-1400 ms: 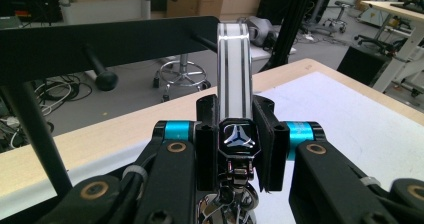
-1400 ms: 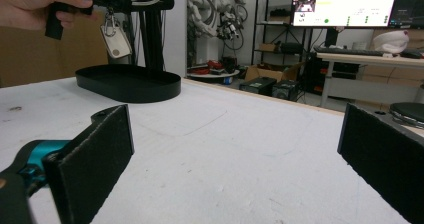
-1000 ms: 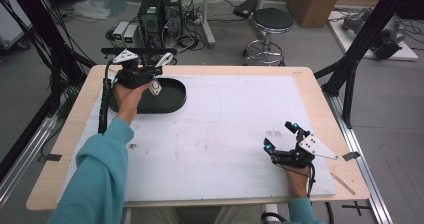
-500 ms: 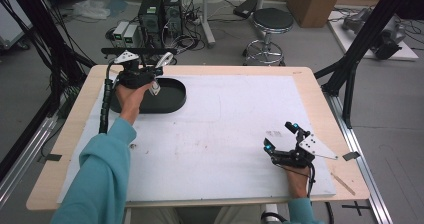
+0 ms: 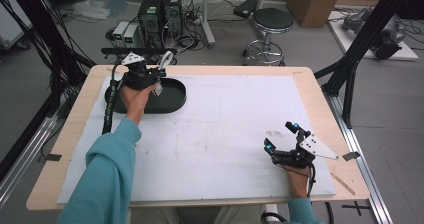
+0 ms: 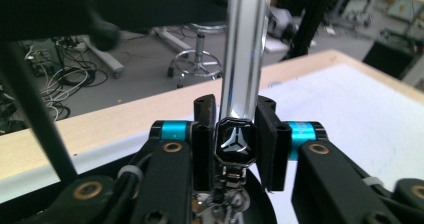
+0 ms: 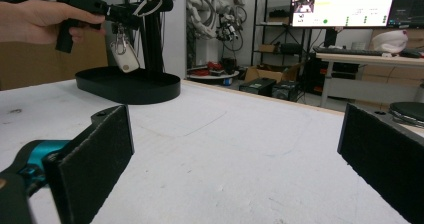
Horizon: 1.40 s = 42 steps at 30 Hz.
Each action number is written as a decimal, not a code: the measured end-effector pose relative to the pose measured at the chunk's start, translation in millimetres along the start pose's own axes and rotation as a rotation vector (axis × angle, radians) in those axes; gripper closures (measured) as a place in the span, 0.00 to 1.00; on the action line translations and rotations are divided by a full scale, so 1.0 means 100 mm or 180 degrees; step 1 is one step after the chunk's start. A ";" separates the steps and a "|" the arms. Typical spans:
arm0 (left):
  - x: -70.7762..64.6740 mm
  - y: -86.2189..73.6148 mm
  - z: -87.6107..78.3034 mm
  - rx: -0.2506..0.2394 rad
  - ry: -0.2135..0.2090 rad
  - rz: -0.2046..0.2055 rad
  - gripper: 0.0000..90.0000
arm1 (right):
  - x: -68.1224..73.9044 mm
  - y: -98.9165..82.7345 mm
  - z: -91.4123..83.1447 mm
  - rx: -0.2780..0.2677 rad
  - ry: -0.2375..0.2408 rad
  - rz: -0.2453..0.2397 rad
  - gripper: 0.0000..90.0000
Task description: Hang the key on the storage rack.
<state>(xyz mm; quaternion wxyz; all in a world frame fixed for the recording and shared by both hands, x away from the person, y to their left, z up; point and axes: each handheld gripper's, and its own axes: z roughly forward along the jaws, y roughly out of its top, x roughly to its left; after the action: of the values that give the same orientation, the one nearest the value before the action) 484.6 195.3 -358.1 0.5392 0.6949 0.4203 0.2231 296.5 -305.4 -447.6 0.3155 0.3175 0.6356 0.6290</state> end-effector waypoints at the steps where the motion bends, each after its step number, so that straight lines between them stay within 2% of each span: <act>1: 0.00 0.00 0.01 -0.0007 -0.0003 -0.0013 0.82 | 0.00 0.00 0.00 -0.0002 0.0012 -0.0006 0.01; 9: 0.01 -0.03 0.03 0.0002 -0.0020 0.0022 0.82 | 0.00 0.01 -0.01 -0.0027 -0.0005 0.0022 0.01; 13: 0.02 -0.07 0.04 0.0013 -0.0031 0.0051 0.81 | 0.00 0.01 -0.01 -0.0037 0.0000 -0.0011 0.01; 19: -0.01 -0.12 0.07 0.0087 0.0021 0.0168 0.81 | 0.00 0.01 -0.01 -0.0032 -0.0006 0.0014 0.01; 22: 0.00 -0.13 0.09 0.0069 -0.0004 0.0112 0.81 | 0.00 0.01 -0.01 -0.0030 0.0002 0.0002 0.01; 23: 0.01 -0.14 0.10 0.0044 -0.0074 0.0007 0.81 | 0.00 0.01 -0.01 -0.0026 -0.0002 0.0005 0.01; 26: 0.04 -0.15 0.10 0.0032 -0.0154 -0.0064 0.81 | 0.00 0.00 -0.01 -0.0023 0.0000 0.0008 0.01; 38: 0.11 -0.14 0.04 -0.0051 -0.0109 -0.0210 0.76 | -0.01 0.00 -0.01 -0.0003 -0.0004 0.0010 0.01; 39: 0.11 -0.14 0.04 -0.0073 -0.0112 -0.0228 0.76 | -0.01 0.00 0.00 -0.0008 0.0001 0.0005 0.01; 40: 0.12 -0.14 0.03 -0.0118 -0.0165 -0.0319 0.76 | -0.01 0.00 0.00 -0.0017 -0.0004 0.0001 0.01; 42: 0.12 -0.12 0.02 -0.0154 -0.0168 -0.0349 0.77 | 0.00 0.00 0.00 0.0004 0.0004 0.0006 0.01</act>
<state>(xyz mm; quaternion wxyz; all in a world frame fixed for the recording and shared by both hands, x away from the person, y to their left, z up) 488.6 204.7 -372.2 0.5781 0.6632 0.4378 0.1849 296.8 -305.8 -447.8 0.3143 0.3178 0.6359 0.6291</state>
